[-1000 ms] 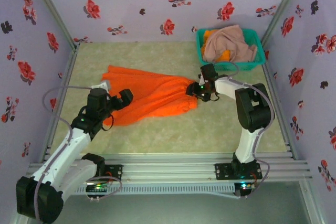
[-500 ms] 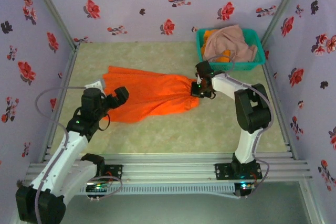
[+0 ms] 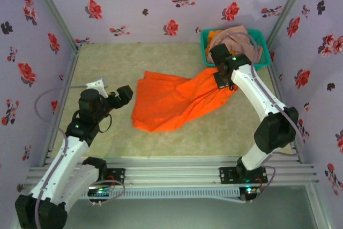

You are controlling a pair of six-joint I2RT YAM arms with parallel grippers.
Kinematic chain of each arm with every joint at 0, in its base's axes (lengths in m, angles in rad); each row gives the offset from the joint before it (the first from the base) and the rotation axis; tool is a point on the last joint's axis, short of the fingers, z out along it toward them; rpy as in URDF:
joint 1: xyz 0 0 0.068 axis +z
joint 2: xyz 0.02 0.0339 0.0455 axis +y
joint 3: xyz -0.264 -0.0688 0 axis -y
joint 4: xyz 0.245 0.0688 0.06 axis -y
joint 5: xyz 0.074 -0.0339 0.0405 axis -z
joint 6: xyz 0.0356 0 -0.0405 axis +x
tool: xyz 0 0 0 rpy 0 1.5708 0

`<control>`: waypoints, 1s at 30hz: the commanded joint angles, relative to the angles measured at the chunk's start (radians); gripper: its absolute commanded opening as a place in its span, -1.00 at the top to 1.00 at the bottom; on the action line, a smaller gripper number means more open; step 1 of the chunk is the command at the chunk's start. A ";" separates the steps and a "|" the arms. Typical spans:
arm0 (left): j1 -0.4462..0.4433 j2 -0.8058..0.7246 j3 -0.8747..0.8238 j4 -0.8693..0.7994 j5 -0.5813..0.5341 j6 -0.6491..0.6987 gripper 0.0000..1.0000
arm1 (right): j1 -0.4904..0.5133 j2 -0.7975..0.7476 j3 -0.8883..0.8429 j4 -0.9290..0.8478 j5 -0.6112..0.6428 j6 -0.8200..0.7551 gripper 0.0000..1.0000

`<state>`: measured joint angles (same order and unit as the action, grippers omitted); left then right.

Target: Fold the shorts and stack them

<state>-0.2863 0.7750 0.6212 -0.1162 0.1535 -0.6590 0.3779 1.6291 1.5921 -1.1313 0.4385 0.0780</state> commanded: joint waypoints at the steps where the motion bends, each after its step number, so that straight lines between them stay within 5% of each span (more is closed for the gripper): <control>1: -0.015 0.026 -0.043 0.103 0.097 -0.026 -0.99 | 0.001 0.019 0.110 -0.149 0.180 -0.059 1.00; 21: -0.328 0.584 -0.016 0.458 0.153 -0.115 -0.85 | 0.275 0.302 0.509 -0.260 0.298 -0.080 1.00; 30: -0.353 0.697 -0.074 0.482 0.083 -0.129 0.00 | 0.419 0.531 0.760 -0.334 0.260 -0.062 1.00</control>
<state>-0.6270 1.4597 0.5697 0.3290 0.2729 -0.7868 0.7609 2.1075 2.2829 -1.4078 0.7036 0.0029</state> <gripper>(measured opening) 0.538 0.083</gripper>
